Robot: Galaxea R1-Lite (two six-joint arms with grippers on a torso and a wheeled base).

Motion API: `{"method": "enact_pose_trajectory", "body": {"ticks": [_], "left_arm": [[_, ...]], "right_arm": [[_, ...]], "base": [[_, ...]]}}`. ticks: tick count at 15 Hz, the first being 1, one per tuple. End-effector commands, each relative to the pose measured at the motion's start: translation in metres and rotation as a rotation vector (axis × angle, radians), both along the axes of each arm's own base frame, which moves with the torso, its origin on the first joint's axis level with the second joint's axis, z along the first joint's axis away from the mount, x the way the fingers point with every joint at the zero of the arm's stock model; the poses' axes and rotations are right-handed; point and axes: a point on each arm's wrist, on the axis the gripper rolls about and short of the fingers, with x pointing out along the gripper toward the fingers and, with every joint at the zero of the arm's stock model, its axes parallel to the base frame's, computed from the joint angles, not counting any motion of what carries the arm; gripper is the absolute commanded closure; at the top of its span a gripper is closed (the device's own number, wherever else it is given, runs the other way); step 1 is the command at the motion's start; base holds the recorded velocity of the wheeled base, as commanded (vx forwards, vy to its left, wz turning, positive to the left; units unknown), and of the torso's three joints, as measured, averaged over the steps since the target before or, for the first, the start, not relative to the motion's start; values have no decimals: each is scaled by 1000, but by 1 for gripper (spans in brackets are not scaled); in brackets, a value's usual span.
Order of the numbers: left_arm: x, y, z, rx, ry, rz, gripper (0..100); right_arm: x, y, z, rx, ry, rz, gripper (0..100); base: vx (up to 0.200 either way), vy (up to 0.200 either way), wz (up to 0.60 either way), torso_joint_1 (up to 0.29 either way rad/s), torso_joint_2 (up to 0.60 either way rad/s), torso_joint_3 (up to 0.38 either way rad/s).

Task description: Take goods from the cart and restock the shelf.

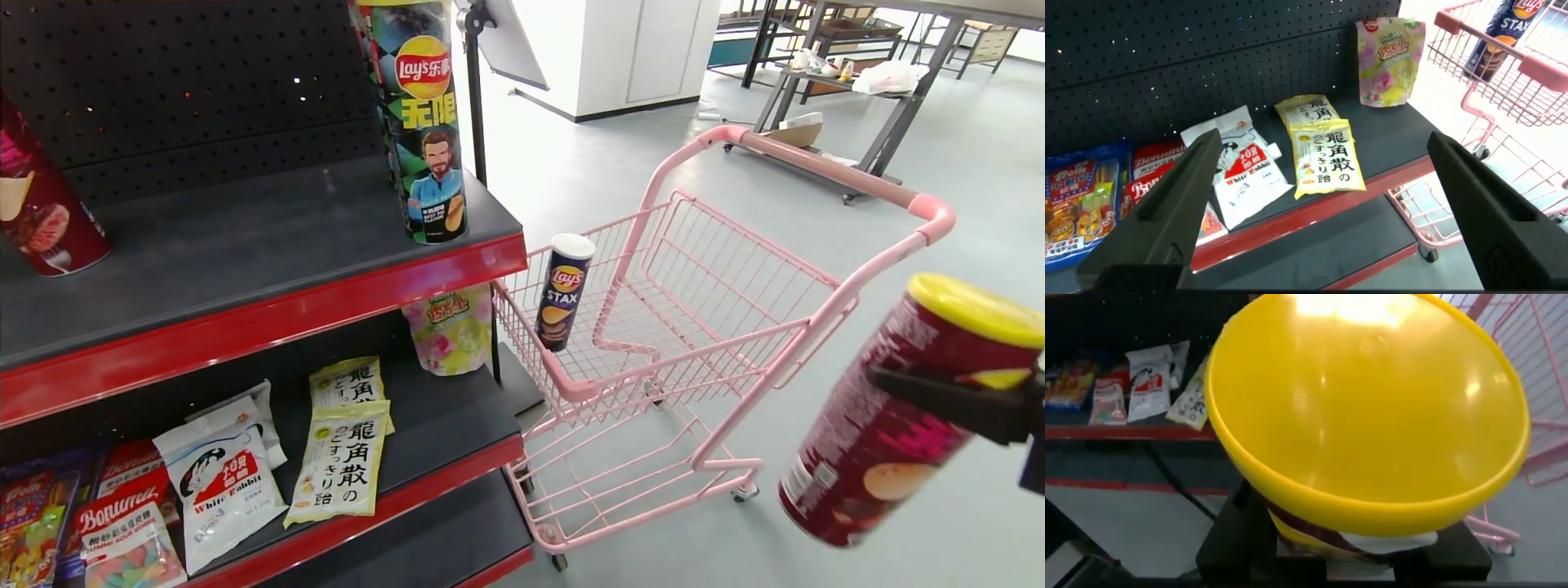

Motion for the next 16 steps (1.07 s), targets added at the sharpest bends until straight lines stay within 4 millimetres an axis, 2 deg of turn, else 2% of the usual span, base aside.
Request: {"method": "enact_pose_trajectory", "body": {"ticks": [1, 3, 7, 10, 13, 16], "left_arm": [[0, 0, 0, 0, 0, 1, 0], [0, 0, 0, 0, 0, 1, 0], [0, 0, 0, 0, 0, 1, 0], [0, 0, 0, 0, 0, 1, 0], [0, 0, 0, 0, 0, 1, 0], [0, 0, 0, 0, 0, 1, 0]], "right_arm": [[-61, -22, 0, -72, -30, -151, 100], [-73, -24, -1, -92, 25, -194, 100], [-72, -26, -4, -116, -11, -278, 100], [-62, -26, -3, -147, 5, -282, 100], [-61, -26, -5, -156, 0, -285, 100], [-61, -26, -5, -157, -3, -277, 100]], "base": [[0, 0, 0, 0, 0, 0], [0, 0, 0, 0, 0, 0], [0, 0, 0, 0, 0, 0], [0, 0, 0, 0, 0, 0], [0, 0, 0, 0, 0, 0], [0, 0, 0, 84, -302, -211]]}}
